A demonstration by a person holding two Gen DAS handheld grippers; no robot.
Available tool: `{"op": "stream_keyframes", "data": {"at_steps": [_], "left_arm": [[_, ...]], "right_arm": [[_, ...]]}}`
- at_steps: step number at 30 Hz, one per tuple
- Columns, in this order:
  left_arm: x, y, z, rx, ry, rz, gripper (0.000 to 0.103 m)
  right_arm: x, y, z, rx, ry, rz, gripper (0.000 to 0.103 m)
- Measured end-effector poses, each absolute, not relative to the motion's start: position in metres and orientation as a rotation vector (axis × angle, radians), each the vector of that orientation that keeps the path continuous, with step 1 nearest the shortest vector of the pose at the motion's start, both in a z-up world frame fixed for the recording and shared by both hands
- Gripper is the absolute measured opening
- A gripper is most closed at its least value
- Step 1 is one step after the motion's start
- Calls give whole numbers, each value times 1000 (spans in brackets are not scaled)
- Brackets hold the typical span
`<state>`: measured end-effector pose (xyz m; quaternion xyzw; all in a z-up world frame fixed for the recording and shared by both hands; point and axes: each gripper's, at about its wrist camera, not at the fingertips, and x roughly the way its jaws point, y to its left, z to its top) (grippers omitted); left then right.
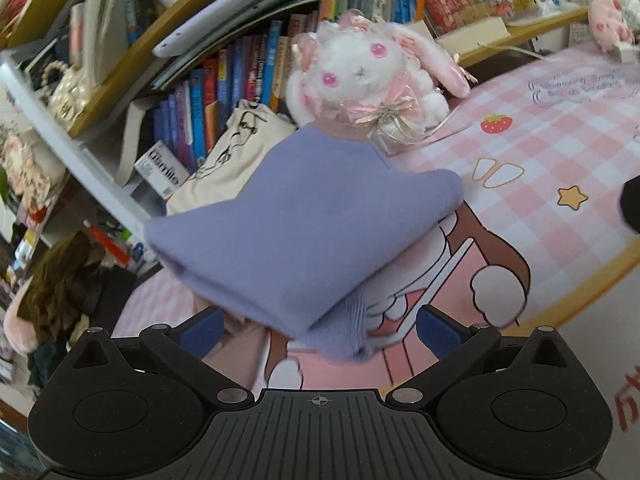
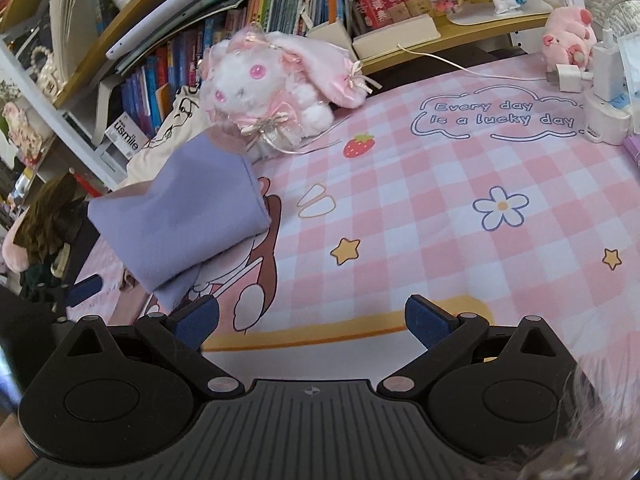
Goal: Fold clothes
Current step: 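Move both tools toward the folded lavender-mauve sweater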
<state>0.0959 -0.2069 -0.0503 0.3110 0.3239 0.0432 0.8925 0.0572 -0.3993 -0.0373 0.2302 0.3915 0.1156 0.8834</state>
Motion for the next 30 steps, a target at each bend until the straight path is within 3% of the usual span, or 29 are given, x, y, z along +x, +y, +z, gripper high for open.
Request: {"op": "stream_keyframes", "data": {"at_steps": [12, 15, 16, 17, 18, 23, 30], "left_arm": [[134, -214, -77, 859, 631, 157, 101], [142, -204, -63, 796, 625, 177, 86], [143, -200, -55, 750, 621, 167, 67], [143, -197, -47, 714, 618, 153, 41], [144, -194, -41, 688, 619, 138, 31], [126, -186, -8, 563, 575, 85, 18], [77, -186, 27, 443, 539, -18, 18]], "right_arm": [[69, -419, -43, 608, 832, 254, 99], [71, -419, -43, 629, 829, 280, 98], [71, -419, -43, 636, 826, 291, 98], [71, -418, -43, 644, 824, 301, 98], [71, -417, -43, 653, 822, 311, 98], [73, -414, -42, 712, 818, 360, 98], [76, -412, -49, 879, 834, 393, 98]]}}
